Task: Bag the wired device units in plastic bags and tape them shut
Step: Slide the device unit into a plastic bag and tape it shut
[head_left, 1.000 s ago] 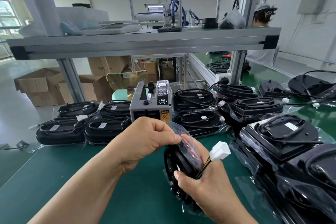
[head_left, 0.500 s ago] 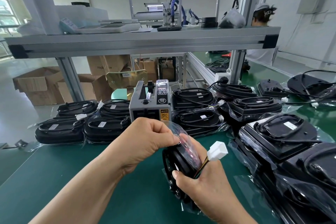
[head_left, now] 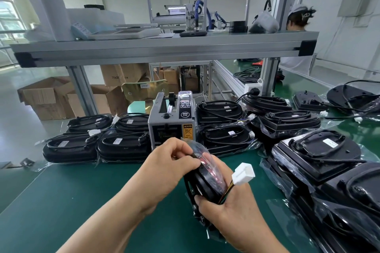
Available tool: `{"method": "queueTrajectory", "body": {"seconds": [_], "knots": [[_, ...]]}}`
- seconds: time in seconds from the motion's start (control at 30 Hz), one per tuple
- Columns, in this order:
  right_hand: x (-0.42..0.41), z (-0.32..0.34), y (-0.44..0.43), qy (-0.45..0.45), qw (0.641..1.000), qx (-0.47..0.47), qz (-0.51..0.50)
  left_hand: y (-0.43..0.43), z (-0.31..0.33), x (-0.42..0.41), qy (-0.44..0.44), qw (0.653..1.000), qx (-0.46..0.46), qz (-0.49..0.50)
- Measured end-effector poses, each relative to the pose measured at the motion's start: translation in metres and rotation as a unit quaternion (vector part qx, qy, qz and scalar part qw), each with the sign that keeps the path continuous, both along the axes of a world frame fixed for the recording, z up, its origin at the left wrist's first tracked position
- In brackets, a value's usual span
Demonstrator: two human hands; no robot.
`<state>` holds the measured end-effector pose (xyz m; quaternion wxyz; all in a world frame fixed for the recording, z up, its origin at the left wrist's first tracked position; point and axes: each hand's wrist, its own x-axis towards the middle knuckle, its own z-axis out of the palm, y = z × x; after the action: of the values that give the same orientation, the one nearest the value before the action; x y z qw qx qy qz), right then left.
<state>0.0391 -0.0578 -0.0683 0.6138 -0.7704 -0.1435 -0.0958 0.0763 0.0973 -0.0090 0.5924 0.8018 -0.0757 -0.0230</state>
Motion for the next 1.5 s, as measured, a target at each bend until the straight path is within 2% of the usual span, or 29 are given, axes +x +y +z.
{"method": "queueTrajectory", "body": {"seconds": [0.13,0.3,0.47,0.63,0.73,0.87,0.97,1.07,1.2,1.27,1.33,1.4,1.47,1.5], "knots": [[0.0,0.0,0.0,0.0,1.0,-0.021,-0.001,-0.006,-0.008,-0.003,-0.004,0.999,-0.031,0.043],[0.0,-0.001,-0.001,-0.008,1.0,-0.023,-0.006,-0.011,-0.012,-0.012,0.01,0.995,-0.084,0.051],[0.001,-0.003,0.0,-0.025,0.999,-0.025,-0.011,-0.014,-0.017,-0.016,0.008,0.993,-0.09,0.083],[0.0,-0.002,0.002,-0.018,0.999,-0.029,-0.01,-0.008,-0.015,-0.009,0.074,0.982,-0.166,0.041],[-0.001,-0.002,0.001,-0.028,0.999,-0.036,-0.01,-0.006,-0.015,-0.008,0.08,0.98,-0.177,0.036],[0.0,-0.006,0.001,-0.046,0.998,-0.042,-0.011,-0.011,-0.022,-0.016,0.059,0.98,-0.174,0.082],[0.009,-0.017,0.006,-0.064,0.997,-0.003,-0.035,-0.015,-0.023,-0.018,0.063,0.979,-0.166,0.104],[0.026,-0.026,0.019,-0.094,0.992,0.082,-0.035,-0.016,-0.017,-0.012,0.084,0.978,-0.183,0.048],[0.037,-0.035,0.025,-0.106,0.987,0.123,0.003,-0.012,-0.018,-0.006,0.024,0.986,-0.166,0.025],[0.033,-0.039,0.016,-0.117,0.991,0.059,0.035,-0.008,-0.022,-0.008,-0.016,0.988,-0.156,0.006],[0.023,-0.041,-0.001,-0.13,0.988,-0.056,0.057,-0.003,-0.027,-0.012,-0.056,0.989,-0.135,-0.003],[0.013,-0.042,-0.024,-0.153,0.968,-0.192,0.05,0.002,-0.036,-0.018,-0.082,0.988,-0.132,-0.019],[0.001,-0.039,-0.048,-0.114,0.953,-0.276,0.047,0.004,-0.047,-0.025,-0.095,0.985,-0.143,-0.033],[-0.004,-0.037,-0.058,-0.064,0.958,-0.273,0.065,0.004,-0.052,-0.028,-0.103,0.983,-0.148,-0.035]]}}
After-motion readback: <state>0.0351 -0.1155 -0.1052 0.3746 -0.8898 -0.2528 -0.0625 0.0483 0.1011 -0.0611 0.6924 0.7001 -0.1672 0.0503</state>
